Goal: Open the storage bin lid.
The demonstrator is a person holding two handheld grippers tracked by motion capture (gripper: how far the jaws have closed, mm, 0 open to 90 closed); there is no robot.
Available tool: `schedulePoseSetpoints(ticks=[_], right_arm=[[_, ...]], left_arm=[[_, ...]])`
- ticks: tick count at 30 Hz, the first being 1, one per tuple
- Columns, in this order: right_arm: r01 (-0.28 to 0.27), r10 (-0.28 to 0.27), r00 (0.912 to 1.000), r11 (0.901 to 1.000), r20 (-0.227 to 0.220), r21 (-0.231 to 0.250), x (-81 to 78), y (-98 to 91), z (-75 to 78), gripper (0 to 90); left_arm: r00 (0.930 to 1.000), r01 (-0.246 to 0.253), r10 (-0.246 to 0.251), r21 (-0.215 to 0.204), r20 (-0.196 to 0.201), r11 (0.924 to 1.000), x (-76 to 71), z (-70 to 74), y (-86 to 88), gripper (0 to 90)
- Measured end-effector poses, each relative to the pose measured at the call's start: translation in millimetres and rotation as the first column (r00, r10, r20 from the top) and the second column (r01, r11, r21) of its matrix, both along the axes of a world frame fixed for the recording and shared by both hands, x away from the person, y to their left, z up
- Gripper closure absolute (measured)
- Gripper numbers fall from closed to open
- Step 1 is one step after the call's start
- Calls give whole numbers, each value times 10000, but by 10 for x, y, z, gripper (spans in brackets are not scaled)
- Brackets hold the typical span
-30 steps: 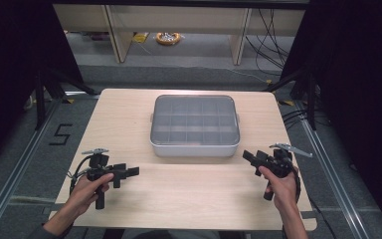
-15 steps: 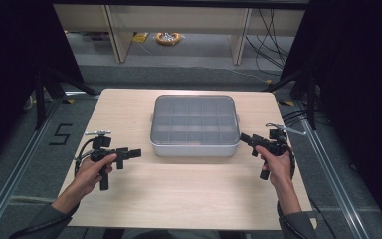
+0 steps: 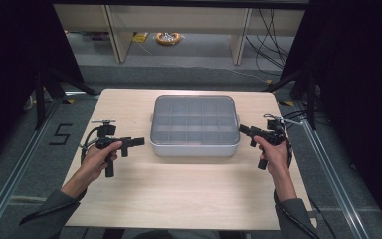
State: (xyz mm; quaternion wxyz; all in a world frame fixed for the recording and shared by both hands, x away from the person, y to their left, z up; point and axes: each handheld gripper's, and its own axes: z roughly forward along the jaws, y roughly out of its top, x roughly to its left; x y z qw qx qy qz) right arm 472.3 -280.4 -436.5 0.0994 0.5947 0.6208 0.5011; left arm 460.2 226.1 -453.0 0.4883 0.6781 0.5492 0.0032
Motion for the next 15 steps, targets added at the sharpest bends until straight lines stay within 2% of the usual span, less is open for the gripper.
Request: schedulePoseSetpoints(ticks=[1, 3, 4, 5, 6, 7, 8, 10, 11, 12, 13, 14, 15], right_arm=[[-28, 30, 9999, 9998, 121, -173, 60, -4, -11, 396], [32, -32, 10000, 9999, 33, -154, 85, 2, -8, 398], [437, -376, 9946, 9972, -969, 611, 62, 70, 46, 400], [161, -160, 9996, 9999, -227, 62, 130, 28, -3, 402], [564, -484, 9923, 9961, -1143, 677, 149, 84, 31, 408], [115, -116, 9999, 9999, -98, -107, 231, 19, -42, 413], [115, -116, 9999, 9999, -98, -107, 231, 19, -42, 413], [531, -455, 9936, 9960, -1030, 713, 235, 88, -20, 419], [87, -87, 9998, 10000, -162, 1, 303, 29, -89, 422], [349, -312, 9973, 9979, -671, 543, 311, 80, -90, 430], [400, -333, 9958, 9961, -851, 790, 319, 99, -97, 435], [400, -333, 9958, 9961, -851, 790, 319, 99, -97, 435], [410, -332, 9949, 9958, -955, 816, 348, 121, -118, 442]], left_arm=[[9999, 137, -137, 62, -63, 9999, 28, 7, 0, 217], [10000, 20, -20, 55, -39, 10000, 91, 9, -24, 219], [9999, -39, 39, 8, -103, 10000, 125, 12, -37, 220], [10000, -35, 36, 101, -73, 9999, 160, 12, -39, 225], [9999, -29, 30, 114, -110, 9999, 195, 15, -47, 230], [9999, -131, 132, 125, -93, 9998, 227, 14, -62, 234], [9998, -97, 99, 137, -151, 9999, 259, 14, -69, 234], [9995, -258, 259, 100, -160, 9996, 320, 13, -96, 243], [9993, -350, 352, 79, -157, 9994, 353, 13, -113, 249], [9992, -370, 371, 117, -151, 9992, 387, 14, -117, 261], [9985, -514, 515, 73, -204, 9987, 454, 19, -136, 269], [9985, -514, 515, 73, -204, 9987, 454, 19, -136, 275], [9978, -611, 612, 21, -239, 9981, 519, 17, -157, 281]])
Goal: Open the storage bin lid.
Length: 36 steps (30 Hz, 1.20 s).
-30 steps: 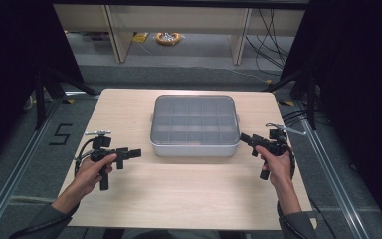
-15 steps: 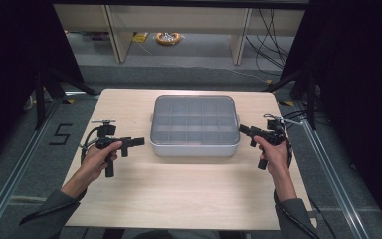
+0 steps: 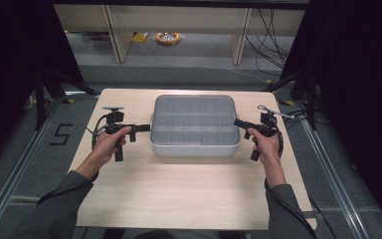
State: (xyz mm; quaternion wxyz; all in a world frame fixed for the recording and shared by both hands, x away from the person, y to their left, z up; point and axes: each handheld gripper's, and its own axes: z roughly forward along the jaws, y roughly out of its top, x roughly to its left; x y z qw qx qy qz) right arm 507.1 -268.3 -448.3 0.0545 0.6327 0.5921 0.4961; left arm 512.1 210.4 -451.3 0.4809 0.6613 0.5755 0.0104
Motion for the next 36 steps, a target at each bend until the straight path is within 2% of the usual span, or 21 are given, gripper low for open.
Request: schedulePoseSetpoints(ticks=[4, 5, 6, 7, 8, 9, 10, 12, 13, 14, 15, 16, 18, 22, 23, 27, 30, 32, 33, 35, 36], right_arm=[[-33, 32, 9999, 10000, 113, 75, 53, 6, -38, 444], [33, -30, 9999, 9996, -123, 288, 60, 20, -32, 445], [26, -25, 10000, 9995, -10, 307, 79, 23, -38, 448], [-62, 67, 9998, 9995, -177, 302, 83, 22, -37, 449], [-96, 94, 9998, 9999, 151, 132, 114, 19, -58, 449], [133, -119, 9995, 9989, -305, 446, 127, 52, -37, 450], [133, -119, 9995, 9989, -305, 446, 127, 52, -37, 450], [-165, 172, 9992, 9997, 361, -194, 187, 8, -83, 451], [250, -238, 9993, 9988, -305, 421, 172, 66, -43, 452], [26, -23, 9999, 9998, -152, 190, 187, 43, -52, 452], [157, -152, 9998, 9989, -127, 442, 205, 57, -47, 452], [243, -221, 9991, 9976, -350, 651, 211, 68, -43, 453], [155, -146, 9998, 9983, -162, 558, 249, 68, -74, 457], [294, -259, 9988, 9957, -409, 880, 277, 108, -78, 467], [139, -125, 9997, 9977, -224, 660, 290, 102, -92, 470], [282, -271, 9993, 9985, -244, 474, 300, 121, -94, 512], [599, -574, 9975, 9961, -401, 652, 292, 138, -89, 534], [735, -726, 9972, 9958, -182, 550, 290, 142, -90, 548], [759, -752, 9970, 9961, -160, 442, 280, 153, -84, 559], [851, -851, 9964, 9962, -45, 162, 268, 170, -66, 581], [882, -883, 9959, 9961, 198, 94, 268, 163, -66, 591]], left_arm=[[9999, -116, 116, 19, -57, 9999, 98, 2, -40, 287], [9998, -167, 167, -14, -100, 9999, 131, -1, -54, 290], [9998, -196, 195, -20, -87, 9998, 164, -9, -68, 298], [9997, -196, 196, -4, -144, 9998, 194, -17, -82, 305], [9994, -262, 261, -27, -212, 9997, 224, -26, -102, 304], [9993, -281, 280, -13, -229, 9996, 255, -35, -118, 308], [9992, -310, 310, 17, -241, 9995, 285, -43, -130, 308], [9983, -475, 473, -45, -354, 9989, 342, -51, -156, 311], [9985, -460, 460, 14, -291, 9989, 373, -61, -166, 325], [9982, -502, 500, -71, -336, 9987, 398, -68, -181, 345], [9977, -539, 532, -151, -419, 9984, 421, -78, -195, 354], [9970, -590, 577, -235, -524, 9980, 442, -89, -210, 355], [9965, -613, 599, -223, -582, 9979, 482, -106, -243, 377], [9963, -577, 569, -109, -645, 9983, 519, -108, -298, 424], [9967, -538, 534, -64, -616, 9985, 528, -100, -311, 441], [9959, -528, 512, -204, -746, 9984, 561, -97, -366, 491], [9965, -600, 614, 246, -568, 9979, 551, -59, -411, 488], [9960, -720, 742, 454, -499, 9964, 528, -24, -440, 504], [9972, -547, 576, 612, -480, 9966, 519, -9, -435, 504], [9988, -450, 458, 506, -150, 9977, 524, -2, -436, 505], [9978, -617, 628, 514, -194, 9968, 517, 9, -425, 514]])
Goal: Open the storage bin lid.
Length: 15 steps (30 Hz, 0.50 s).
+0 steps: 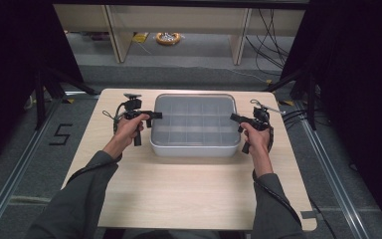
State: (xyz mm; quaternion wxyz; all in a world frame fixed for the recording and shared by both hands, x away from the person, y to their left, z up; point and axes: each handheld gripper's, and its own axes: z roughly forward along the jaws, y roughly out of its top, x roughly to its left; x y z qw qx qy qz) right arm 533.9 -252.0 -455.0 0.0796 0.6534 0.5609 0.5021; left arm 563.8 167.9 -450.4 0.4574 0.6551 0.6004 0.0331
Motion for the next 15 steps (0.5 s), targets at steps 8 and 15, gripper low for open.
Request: schedulePoseSetpoints(ticks=[8, 15], right_arm=[[224, -226, 9986, 9997, 489, 32, -72, -6, 133, 656], [96, -103, 9966, 9999, 823, 85, -134, -23, 263, 658]], left_arm=[[9995, -186, 194, -322, 241, 9993, -68, 84, 46, 587], [9969, -331, 345, -204, 712, 9992, -163, 279, 44, 606]])
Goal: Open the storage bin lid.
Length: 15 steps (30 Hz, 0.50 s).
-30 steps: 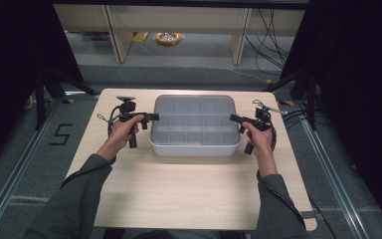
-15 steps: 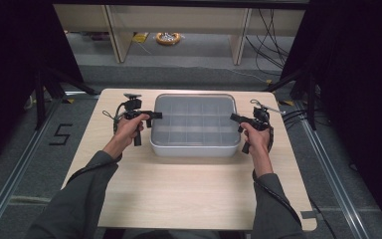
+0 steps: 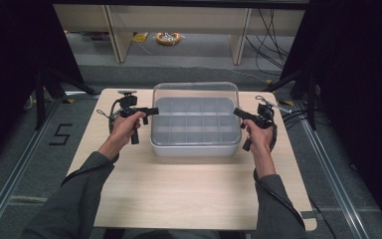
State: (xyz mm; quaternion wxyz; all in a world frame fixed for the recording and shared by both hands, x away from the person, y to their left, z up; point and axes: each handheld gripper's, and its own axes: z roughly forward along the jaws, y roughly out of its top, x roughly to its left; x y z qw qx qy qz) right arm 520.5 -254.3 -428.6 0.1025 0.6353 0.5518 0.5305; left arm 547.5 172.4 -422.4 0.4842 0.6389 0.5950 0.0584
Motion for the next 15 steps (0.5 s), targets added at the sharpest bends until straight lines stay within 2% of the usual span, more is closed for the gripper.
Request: schedulePoseSetpoints(ticks=[1, 2, 3, 4, 5, 6, 7, 8, 9, 11, 12, 13, 15], right_arm=[[42, -36, 9998, 9993, -183, 366, -24, 10, 37, 661], [77, -71, 9999, 9991, -147, 414, -43, 7, 62, 662], [49, -44, 9999, 9990, -117, 440, -53, 5, 85, 662], [6, -9, 9998, 9998, 194, 191, -57, -12, 99, 662], [80, -79, 10000, 9984, -14, 567, -99, -9, 170, 664], [80, -79, 10000, 9984, -14, 567, -99, -9, 170, 664], [10, -15, 9999, 9994, 147, 333, -110, -30, 188, 664], [116, -122, 9998, 9990, 134, 442, -129, -27, 220, 664], [23, -32, 9992, 9997, 387, 224, -135, -49, 241, 664], [125, -140, 9995, 9986, 282, 522, -176, -42, 306, 664], [91, -105, 9996, 9985, 260, 538, -194, -46, 329, 664], [31, -46, 9991, 9994, 430, 354, -227, -78, 358, 664], [31, -46, 9993, 9992, 372, 408, -249, -81, 374, 664]], left_arm=[[10000, -12, 12, -34, 29, 10000, -14, 28, 3, 609], [10000, -14, 14, -30, 93, 10000, -33, 61, -3, 609], [9998, 43, -44, 34, 170, 10000, -54, 98, -9, 608], [9997, 78, -80, 75, 241, 9999, -71, 134, -15, 607], [9996, 85, -88, 100, 276, 9999, -85, 169, -19, 604], [9994, 93, -96, 76, 321, 9999, -99, 201, -24, 604], [9993, 99, -102, 76, 361, 9999, -117, 234, -30, 603], [9990, 130, -134, 88, 438, 9999, -134, 266, -35, 603], [9988, 110, -114, 84, 484, 9999, -156, 295, -44, 603], [9980, 134, -144, 159, 609, 9998, -202, 336, -62, 602], [9978, 187, -201, 230, 633, 9996, -225, 349, -69, 601], [9977, 247, -260, 218, 629, 9995, -244, 357, -71, 602], [9976, 295, -304, 157, 624, 9994, -297, 363, -80, 602]])
